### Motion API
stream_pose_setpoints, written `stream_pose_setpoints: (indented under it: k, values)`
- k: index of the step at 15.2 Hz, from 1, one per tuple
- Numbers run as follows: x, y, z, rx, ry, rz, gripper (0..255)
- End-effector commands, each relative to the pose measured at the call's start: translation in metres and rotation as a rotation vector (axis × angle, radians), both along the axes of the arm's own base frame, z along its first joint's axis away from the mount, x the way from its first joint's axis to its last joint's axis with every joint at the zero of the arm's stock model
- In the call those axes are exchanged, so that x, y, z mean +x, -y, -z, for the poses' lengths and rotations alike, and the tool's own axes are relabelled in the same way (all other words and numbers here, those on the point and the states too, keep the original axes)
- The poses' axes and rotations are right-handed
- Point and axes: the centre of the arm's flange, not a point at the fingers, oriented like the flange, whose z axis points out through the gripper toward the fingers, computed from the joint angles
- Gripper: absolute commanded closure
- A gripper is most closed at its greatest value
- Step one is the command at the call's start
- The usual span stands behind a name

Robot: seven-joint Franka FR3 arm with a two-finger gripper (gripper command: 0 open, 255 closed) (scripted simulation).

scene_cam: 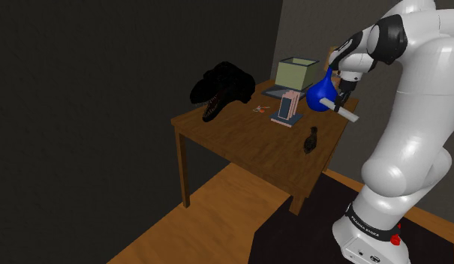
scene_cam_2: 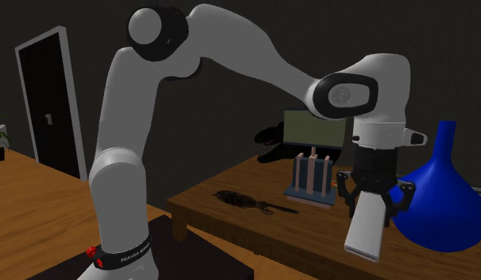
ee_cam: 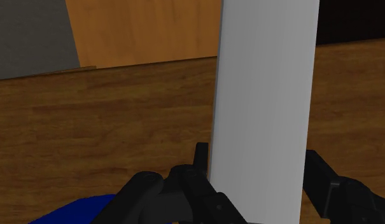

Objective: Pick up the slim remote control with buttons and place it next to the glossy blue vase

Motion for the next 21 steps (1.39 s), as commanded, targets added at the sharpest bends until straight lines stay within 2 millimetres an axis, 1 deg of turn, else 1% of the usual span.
stream_pose_setpoints:
  k: [1,11,18,19,21]
  values:
    - [0.000,0.000,0.010,-0.001,0.000,0.000,255]
    - [0.000,0.000,0.062,-0.001,0.000,0.000,255]
    - [0.000,0.000,0.062,-0.001,0.000,0.000,255]
    - [0.000,0.000,0.062,-0.001,0.000,0.000,0]
    - [0.000,0.000,0.062,-0.001,0.000,0.000,0]
